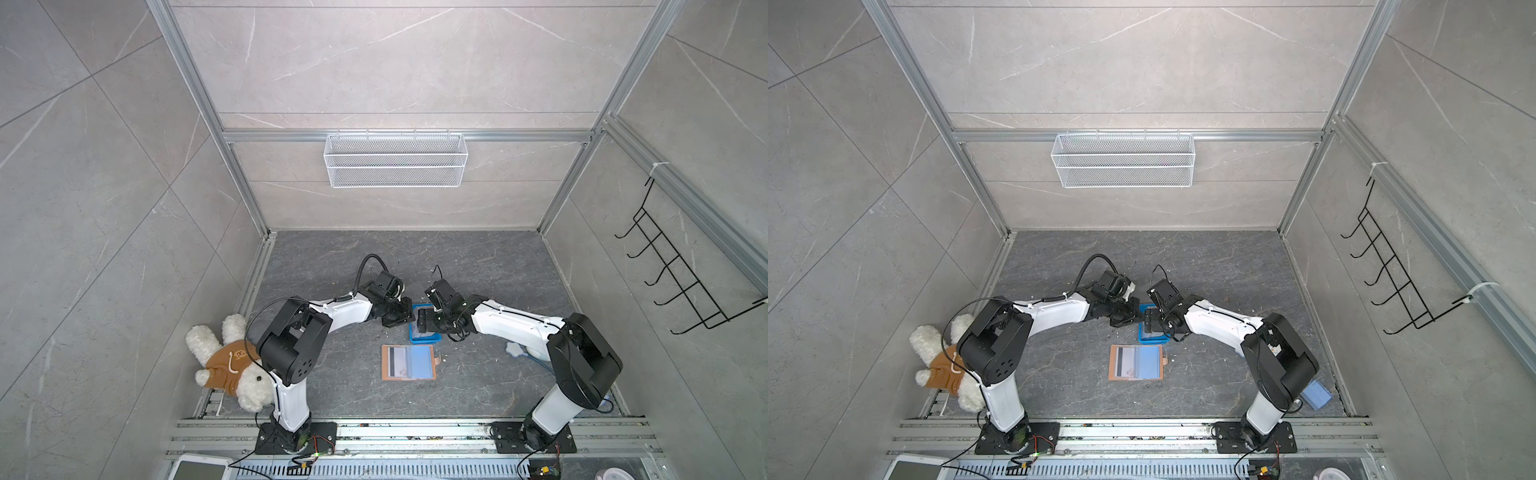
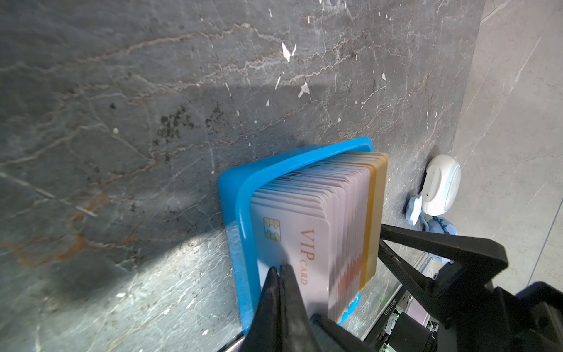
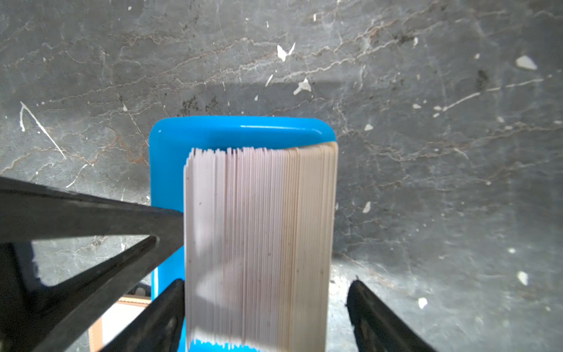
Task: Insert credit cards into a card holder
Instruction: Pick up the credit card from the storage box.
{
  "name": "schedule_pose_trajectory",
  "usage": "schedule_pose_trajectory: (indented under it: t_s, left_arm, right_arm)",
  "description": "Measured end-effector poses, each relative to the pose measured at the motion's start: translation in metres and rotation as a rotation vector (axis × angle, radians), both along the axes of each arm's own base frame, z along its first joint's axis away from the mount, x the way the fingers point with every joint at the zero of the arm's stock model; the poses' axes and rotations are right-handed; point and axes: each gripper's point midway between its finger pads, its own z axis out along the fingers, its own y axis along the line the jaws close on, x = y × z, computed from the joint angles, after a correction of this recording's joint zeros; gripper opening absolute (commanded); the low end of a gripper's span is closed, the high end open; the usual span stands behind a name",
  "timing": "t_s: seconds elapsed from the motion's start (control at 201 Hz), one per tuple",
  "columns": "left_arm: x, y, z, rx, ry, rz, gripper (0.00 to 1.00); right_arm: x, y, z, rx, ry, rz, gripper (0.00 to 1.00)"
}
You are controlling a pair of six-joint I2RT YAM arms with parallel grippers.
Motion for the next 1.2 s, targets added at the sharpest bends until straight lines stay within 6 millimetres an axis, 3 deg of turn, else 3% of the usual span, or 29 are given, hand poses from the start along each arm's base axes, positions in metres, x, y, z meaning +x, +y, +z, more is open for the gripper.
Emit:
schedule_pose_trajectory:
  t_s: [0.597,0.776,0.891,1.055,1.204]
  left_arm:
    - [-0.001,-0.002,-0.001,-0.006,0.003,-0.005,0.09]
    - [-0.001,-0.003,-0.002,-0.012,0.006,-0.009,0.09]
    - [-0.001,-0.003,-0.002,-0.015,0.007,-0.01,0.09]
    - [-0.001,-0.005,-0.002,-0.022,0.007,-0.015,0.09]
    - [-0.001,-0.005,-0.002,-0.023,0.008,-0.015,0.09]
  right_arm:
    - [0.0,-0.008,0.013,-0.022,-0.025,-0.015,0.83]
    - [0.0,-0.007,0.025,-0.001,-0.049,-0.015,0.78]
    - [-0.002,-0.004,0.041,0.034,-0.075,-0.012,0.68]
    - [-0.009,0.007,0.056,0.093,-0.087,0.008,0.37]
    - [-0.013,0.015,0.056,0.125,-0.069,0.018,0.28]
